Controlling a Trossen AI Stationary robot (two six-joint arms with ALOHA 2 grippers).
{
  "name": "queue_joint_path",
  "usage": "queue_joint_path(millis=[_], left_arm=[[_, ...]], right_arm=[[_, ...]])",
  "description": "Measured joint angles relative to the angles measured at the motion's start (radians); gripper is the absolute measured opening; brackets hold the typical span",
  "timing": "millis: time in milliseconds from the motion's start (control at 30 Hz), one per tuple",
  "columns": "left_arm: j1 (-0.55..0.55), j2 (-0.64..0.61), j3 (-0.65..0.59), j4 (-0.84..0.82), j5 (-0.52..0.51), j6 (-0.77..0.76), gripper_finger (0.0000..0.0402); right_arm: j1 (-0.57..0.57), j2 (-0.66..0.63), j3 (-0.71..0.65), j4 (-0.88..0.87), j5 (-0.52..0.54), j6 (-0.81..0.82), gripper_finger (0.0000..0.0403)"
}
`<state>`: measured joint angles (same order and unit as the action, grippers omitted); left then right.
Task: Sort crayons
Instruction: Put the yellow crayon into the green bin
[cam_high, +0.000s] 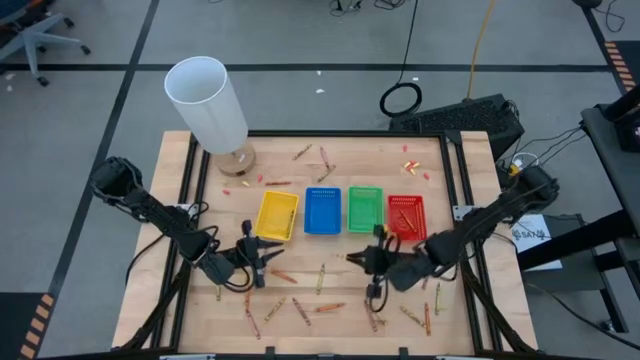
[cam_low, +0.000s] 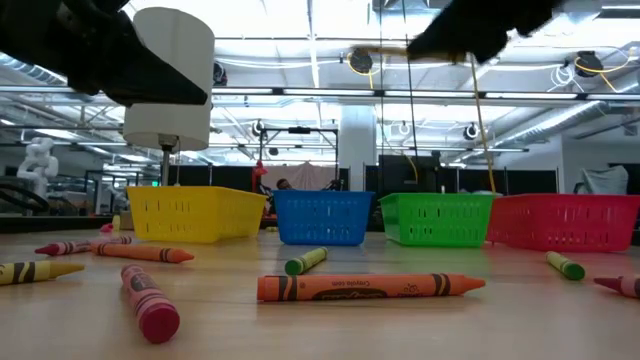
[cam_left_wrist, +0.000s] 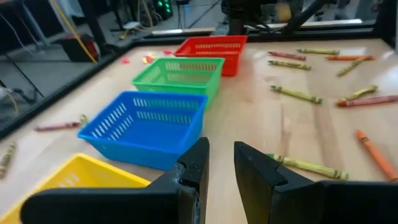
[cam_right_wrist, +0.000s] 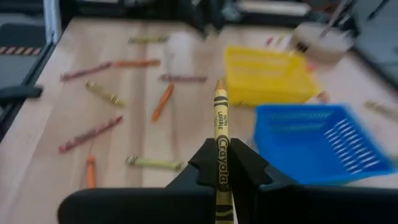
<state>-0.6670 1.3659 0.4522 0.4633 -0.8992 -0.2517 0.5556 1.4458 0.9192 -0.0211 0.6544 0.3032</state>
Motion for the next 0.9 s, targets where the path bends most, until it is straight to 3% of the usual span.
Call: queue_joint_path(millis=[267, 400, 600, 900], left_arm=[[0.03, -0.004, 0.0, 0.068, 0.01, 0.049, 0.0074], [0.083, -0.018, 0.0, 0.133, 0.103, 0.139, 0.0074], [0.195, -0.077, 0.0, 0.18, 0.129, 0.279, 0.0074], [0.372, -0.138, -0.001, 0.094, 0.358, 0.345, 0.0074]], right_arm=[[-0.014, -0.142, 0.0, -0.032, 0.087, -0.126, 0.0004], [-0.037, -0.147, 0.0, -0.035, 0.107, -0.14, 0.0004], [-0.092, -0.134, 0.0, -0.013, 0.108, -0.133, 0.0004], [-0.163, -0.136, -0.074, 0.138, 0.11, -0.07, 0.0004]])
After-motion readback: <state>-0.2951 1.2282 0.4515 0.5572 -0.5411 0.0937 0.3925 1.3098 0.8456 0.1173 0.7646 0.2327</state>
